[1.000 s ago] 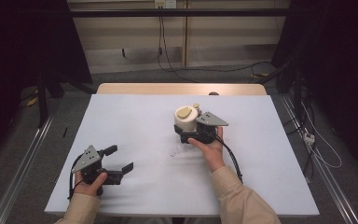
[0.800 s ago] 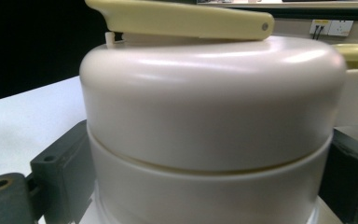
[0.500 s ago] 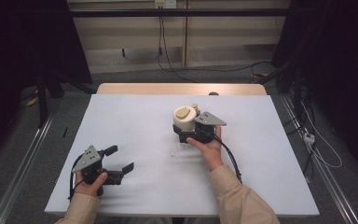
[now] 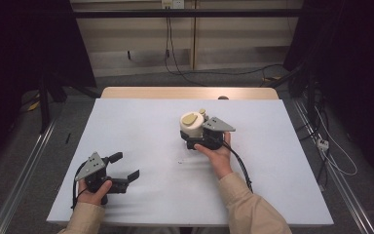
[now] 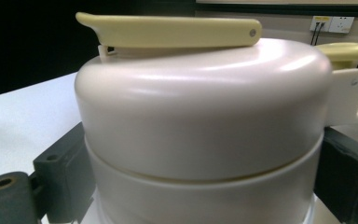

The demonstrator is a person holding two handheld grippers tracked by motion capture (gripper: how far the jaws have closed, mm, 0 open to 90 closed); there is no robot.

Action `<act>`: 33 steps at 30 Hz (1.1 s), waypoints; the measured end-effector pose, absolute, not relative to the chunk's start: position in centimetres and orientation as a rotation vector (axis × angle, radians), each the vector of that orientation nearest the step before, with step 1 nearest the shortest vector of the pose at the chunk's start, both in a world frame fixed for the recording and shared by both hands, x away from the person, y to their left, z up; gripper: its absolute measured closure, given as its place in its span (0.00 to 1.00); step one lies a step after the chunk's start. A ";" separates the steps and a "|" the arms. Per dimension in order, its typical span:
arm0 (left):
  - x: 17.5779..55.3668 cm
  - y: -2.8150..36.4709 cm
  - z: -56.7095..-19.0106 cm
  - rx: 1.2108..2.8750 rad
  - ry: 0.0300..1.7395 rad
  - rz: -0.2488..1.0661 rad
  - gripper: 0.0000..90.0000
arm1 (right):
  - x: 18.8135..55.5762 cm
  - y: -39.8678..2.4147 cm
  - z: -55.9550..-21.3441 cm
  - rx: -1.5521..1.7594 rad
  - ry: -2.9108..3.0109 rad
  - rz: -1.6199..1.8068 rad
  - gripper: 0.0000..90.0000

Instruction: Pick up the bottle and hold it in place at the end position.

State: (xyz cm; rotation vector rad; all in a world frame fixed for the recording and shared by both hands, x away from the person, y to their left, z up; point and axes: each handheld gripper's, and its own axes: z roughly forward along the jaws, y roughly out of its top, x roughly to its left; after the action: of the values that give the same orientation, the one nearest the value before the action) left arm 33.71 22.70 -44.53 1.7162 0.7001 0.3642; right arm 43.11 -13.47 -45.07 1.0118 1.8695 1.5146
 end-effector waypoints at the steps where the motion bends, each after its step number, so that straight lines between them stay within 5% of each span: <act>1: 33.7 22.7 -44.5 1.718 0.700 0.365 0.04 | 43.1 -13.4 -45.1 1.010 1.873 1.514 0.08; 33: 33.7 22.8 -44.6 1.717 0.708 0.367 0.04 | 43.8 -12.3 -45.3 0.995 1.880 1.523 0.08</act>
State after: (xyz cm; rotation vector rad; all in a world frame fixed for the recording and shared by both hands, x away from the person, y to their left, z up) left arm 33.67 22.76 -44.63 1.7166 0.7085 0.3666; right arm 43.79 -12.35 -45.27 0.9948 1.8796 1.5230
